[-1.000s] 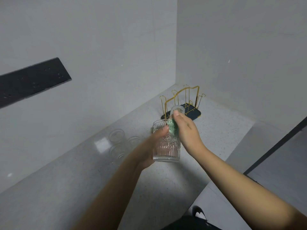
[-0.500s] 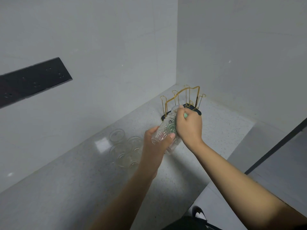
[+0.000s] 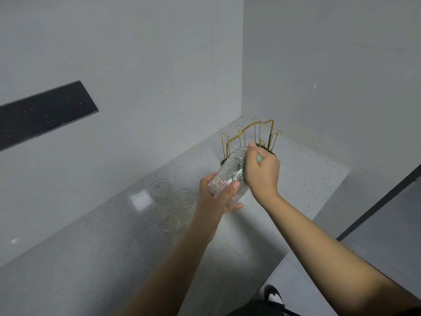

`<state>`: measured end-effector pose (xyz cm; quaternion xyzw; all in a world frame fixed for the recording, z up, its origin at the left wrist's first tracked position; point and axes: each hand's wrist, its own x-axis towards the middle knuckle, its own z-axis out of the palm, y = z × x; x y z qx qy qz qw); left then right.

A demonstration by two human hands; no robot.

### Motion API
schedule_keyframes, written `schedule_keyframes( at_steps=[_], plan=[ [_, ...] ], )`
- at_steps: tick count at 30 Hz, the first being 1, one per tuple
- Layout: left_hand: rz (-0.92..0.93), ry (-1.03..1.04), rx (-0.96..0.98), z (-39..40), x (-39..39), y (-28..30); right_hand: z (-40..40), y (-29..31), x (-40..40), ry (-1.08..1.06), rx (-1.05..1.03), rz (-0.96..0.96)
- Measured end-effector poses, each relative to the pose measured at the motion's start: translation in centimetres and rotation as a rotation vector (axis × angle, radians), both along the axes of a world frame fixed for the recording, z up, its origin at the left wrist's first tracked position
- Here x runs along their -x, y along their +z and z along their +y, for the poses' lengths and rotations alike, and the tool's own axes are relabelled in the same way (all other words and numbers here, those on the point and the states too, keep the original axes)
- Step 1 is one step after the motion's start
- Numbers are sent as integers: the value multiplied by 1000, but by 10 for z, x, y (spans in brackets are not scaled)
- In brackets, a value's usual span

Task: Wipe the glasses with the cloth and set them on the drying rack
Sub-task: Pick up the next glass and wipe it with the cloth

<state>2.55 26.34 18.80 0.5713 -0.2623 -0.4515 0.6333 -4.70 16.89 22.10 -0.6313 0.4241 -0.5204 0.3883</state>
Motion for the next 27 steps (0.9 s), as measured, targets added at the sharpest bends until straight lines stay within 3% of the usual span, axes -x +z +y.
schedule_keyframes(
  at_steps=[3, 5, 8, 11, 13, 14, 17, 18, 21, 24, 25, 27],
  plan=[
    [442, -124, 5, 1, -5, 14, -3, 0, 5, 84, 21, -112],
    [546, -220, -12, 0, -6, 16, -6, 0, 6, 104, 35, -122],
    [362, -196, -17, -8, 2, 14, -14, 0, 7, 25, 16, -100],
    [-137, -49, 10, -18, 9, 5, -24, -1, 10, -32, -29, -51],
    [-171, -9, -9, -26, 10, 2, -29, -3, 14, -26, -54, -56],
    [-40, -27, -17, -29, 10, 5, -32, -4, 16, -9, -64, -77],
    [599, -212, -6, -39, 10, 15, -46, -6, 25, 48, -75, -148],
    [669, -245, -8, -44, 11, 15, -51, -5, 27, 46, -62, -146],
    [485, -215, -36, -63, 23, 10, -68, -7, 33, -18, -46, -106],
    [-34, -50, -15, -85, 41, 0, -88, -10, 38, -85, -94, -47],
    [-128, -16, -11, -92, 44, -6, -94, -11, 40, -92, -116, -35],
    [-45, -24, 13, -105, 43, -11, -106, -13, 45, -73, -138, -47]
  ],
)
